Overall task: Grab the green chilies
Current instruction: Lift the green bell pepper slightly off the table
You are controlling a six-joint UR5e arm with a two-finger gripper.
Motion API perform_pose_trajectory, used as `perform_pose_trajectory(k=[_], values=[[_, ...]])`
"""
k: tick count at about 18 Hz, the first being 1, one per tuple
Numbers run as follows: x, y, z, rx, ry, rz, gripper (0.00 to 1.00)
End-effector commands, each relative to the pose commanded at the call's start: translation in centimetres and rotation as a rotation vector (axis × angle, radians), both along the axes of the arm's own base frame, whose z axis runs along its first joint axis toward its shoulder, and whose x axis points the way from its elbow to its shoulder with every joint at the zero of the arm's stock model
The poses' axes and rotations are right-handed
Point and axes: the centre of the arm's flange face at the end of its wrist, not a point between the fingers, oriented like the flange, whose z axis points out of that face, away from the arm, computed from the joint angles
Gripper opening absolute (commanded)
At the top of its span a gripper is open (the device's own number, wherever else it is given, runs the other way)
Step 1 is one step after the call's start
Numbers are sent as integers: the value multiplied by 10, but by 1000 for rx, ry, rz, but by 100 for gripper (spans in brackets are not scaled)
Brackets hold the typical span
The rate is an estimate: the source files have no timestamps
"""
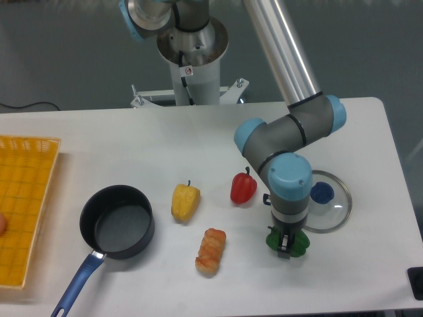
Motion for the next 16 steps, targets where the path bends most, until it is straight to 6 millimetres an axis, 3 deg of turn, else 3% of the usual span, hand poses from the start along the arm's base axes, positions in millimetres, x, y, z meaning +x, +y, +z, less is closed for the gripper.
perform_pose_trajectory(k=[11,16], values=[[28,-27,57,67,25,232,43],[28,-42,57,44,-19,392,45]])
